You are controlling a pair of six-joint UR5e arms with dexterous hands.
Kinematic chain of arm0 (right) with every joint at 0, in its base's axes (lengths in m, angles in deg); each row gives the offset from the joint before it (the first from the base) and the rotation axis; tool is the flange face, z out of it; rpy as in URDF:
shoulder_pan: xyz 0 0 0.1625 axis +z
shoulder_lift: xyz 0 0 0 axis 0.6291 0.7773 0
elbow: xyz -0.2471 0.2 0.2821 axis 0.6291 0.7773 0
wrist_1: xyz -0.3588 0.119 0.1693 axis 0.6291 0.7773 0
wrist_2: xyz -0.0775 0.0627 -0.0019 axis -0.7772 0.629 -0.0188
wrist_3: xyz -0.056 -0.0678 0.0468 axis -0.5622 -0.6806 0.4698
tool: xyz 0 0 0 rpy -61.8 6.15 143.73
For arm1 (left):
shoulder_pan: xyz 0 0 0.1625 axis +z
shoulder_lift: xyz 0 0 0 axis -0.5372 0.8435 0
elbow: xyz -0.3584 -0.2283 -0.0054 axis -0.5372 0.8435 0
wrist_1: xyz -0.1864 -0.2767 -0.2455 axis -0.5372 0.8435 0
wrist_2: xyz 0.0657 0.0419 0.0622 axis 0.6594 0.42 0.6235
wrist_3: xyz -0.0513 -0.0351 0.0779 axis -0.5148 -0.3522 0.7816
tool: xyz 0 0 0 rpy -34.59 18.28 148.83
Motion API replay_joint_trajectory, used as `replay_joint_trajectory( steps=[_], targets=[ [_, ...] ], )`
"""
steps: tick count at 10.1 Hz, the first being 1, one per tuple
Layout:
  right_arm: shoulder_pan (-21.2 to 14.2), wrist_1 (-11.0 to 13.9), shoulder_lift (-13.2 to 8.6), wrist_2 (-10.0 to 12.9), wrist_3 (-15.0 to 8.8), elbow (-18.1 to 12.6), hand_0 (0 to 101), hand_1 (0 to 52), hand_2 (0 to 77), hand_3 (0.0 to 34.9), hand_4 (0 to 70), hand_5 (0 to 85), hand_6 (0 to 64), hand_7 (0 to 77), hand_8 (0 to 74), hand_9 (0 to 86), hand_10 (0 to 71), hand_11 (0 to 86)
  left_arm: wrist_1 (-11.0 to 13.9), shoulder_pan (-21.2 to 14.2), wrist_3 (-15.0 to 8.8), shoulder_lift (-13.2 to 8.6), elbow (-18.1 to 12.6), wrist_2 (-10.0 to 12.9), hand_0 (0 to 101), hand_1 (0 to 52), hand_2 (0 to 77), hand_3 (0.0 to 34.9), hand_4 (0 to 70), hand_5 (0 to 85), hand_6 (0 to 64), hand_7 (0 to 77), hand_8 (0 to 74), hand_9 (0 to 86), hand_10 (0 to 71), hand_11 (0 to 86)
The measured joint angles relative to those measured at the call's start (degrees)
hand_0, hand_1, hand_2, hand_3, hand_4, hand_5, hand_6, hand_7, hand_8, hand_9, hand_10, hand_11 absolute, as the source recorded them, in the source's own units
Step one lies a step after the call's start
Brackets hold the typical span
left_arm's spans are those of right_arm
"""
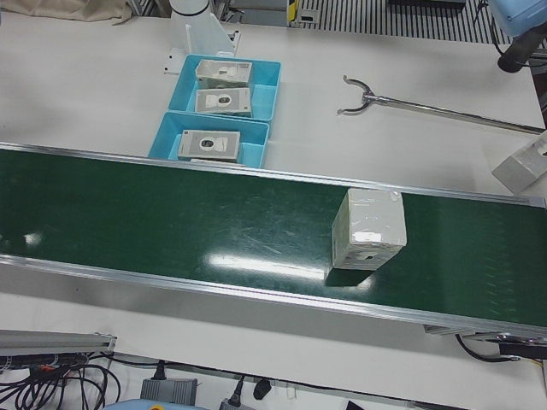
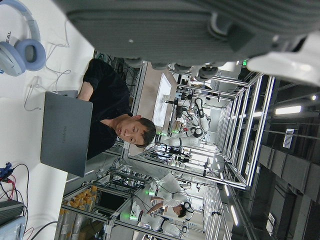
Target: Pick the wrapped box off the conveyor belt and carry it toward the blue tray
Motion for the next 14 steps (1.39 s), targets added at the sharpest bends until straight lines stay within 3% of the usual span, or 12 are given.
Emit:
replay_joint_trajectory(
  steps=[1, 3, 4, 5, 6, 7, 8, 10, 12, 14],
  targets=[
    [2.41, -2.21, 1.35, -2.54, 0.85, 2.06, 48, 15.8, 10.9, 10.6, 1.6, 1.6, 0.0, 1.1, 0.0, 1.1, 0.0, 1.1, 0.00, 0.00, 0.00, 0.00, 0.00, 0.00, 0, 0.0, 0.5, 0.0, 0.0, 1.1, 0.0, 0.0, 0.0, 0.0, 0.0, 0.0],
    [4.36, -8.42, 3.02, -5.70, 2.77, 7.35, 47, 14.7, 8.7, 9.5, 1.6, 1.6, 0.0, 0.0, 0.0, 1.1, 0.0, 1.1, 0.00, 0.00, 0.00, 0.00, 0.00, 0.00, 0, 0.0, 0.5, 0.0, 0.0, 1.1, 0.0, 0.5, 0.0, 0.0, 0.0, 0.0],
    [4.41, -11.97, 3.24, -6.43, 4.10, 10.19, 47, 14.7, 8.7, 9.5, 1.6, 1.6, 0.0, 0.0, 0.0, 1.1, 0.0, 1.1, 0.00, 0.00, 0.00, 0.00, 0.00, 0.00, 0, 0.0, 0.5, 0.0, 0.0, 1.1, 0.0, 0.5, 0.0, 0.0, 0.0, 0.0],
    [4.40, -15.25, 3.18, -7.21, 5.08, 12.01, 47, 9.8, 8.7, 9.2, 1.1, 1.6, 0.0, 0.0, 0.0, 1.1, 0.0, 1.1, 0.00, 0.00, 0.00, 0.00, 0.00, 0.00, 0, 0.0, 0.5, 0.0, 0.0, 1.1, 0.0, 0.0, 0.0, 0.0, 0.0, 0.0],
    [4.38, -17.56, 2.33, -8.05, 5.66, 12.99, 47, 12.0, 7.1, 6.9, 0.5, 1.1, 0.0, 0.0, 0.0, 1.1, 0.0, 1.1, 0.00, 0.00, 0.00, 0.00, 0.00, 0.00, 0, 0.0, 0.5, 0.0, 0.0, 1.1, 0.0, 0.0, 0.0, 0.0, 0.0, 0.0],
    [4.34, -18.33, 0.83, -8.53, 5.85, 13.35, 46, 12.0, 7.1, 7.2, 0.0, 0.5, 0.0, 0.0, 0.0, 1.1, 0.0, 1.1, 0.00, 0.00, 0.00, 0.00, 0.00, 0.00, 0, 0.0, 0.5, 0.0, 0.0, 1.1, 0.0, 0.0, 0.0, 0.0, 0.0, 0.0],
    [3.89, -18.37, -1.05, -8.81, 5.88, 13.63, 42, 8.7, 5.5, 6.9, 0.0, 0.5, 0.0, 0.0, 0.0, 1.1, 0.0, 1.1, 0.00, 0.00, 0.00, 0.00, 0.00, 0.00, 0, 0.0, 0.5, 0.0, 0.0, 1.1, 0.0, 0.0, 0.0, 0.0, 0.5, 0.0],
    [2.07, -17.97, -3.98, -9.00, 5.85, 13.00, 42, 10.4, 6.5, 6.4, 0.0, 0.5, 0.0, 0.0, 0.0, 1.1, 0.0, 1.1, 0.00, 0.00, 0.00, 0.00, 0.00, 0.00, 0, 0.0, 0.5, 0.0, 0.0, 1.1, 0.0, 0.0, 0.0, 0.0, 0.0, 0.0],
    [-0.49, -15.62, -5.12, -8.97, 5.84, 10.55, 42, 10.4, 6.5, 6.4, 0.0, 0.5, 0.0, 0.0, 0.0, 1.1, 0.0, 1.1, 0.00, 0.00, 0.00, 0.00, 0.00, 0.00, 0, 0.0, 0.5, 0.0, 0.0, 1.1, 0.0, 0.0, 0.0, 0.0, 0.0, 0.0],
    [-3.08, -13.41, -5.22, -8.86, 5.58, 7.89, 45, 12.0, 9.8, 9.8, 0.0, 3.3, 0.0, 0.0, 0.0, 1.1, 0.0, 1.1, 0.00, 0.00, 0.00, 0.00, 0.00, 0.00, 0, 0.0, 0.5, 0.0, 0.0, 1.1, 0.0, 0.0, 0.0, 0.0, 0.0, 0.0]
  ],
)
